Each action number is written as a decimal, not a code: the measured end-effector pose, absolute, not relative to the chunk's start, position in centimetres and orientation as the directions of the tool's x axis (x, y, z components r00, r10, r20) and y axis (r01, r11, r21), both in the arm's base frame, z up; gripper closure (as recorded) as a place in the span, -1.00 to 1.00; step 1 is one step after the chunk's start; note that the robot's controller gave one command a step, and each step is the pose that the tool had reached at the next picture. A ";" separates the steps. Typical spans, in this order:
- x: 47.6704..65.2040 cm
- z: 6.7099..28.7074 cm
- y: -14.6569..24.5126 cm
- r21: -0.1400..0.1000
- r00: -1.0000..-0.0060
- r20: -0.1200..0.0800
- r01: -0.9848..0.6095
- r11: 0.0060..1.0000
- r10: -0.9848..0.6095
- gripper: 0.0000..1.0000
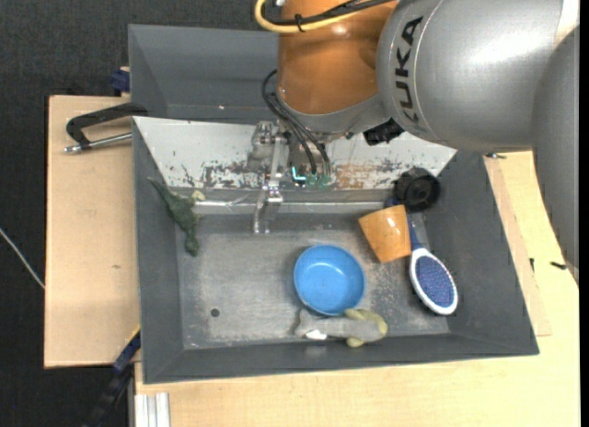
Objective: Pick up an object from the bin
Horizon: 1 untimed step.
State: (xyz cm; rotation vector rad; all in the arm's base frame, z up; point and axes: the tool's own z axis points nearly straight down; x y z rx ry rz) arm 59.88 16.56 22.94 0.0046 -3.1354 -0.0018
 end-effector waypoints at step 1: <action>54.9 12.6 11.6 -0.001 -1.000 0.009 -0.026 1.000 -0.026 -1.00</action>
Offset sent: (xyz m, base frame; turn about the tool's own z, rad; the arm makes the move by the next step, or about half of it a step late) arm -0.0471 -0.0485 -0.0996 -0.0244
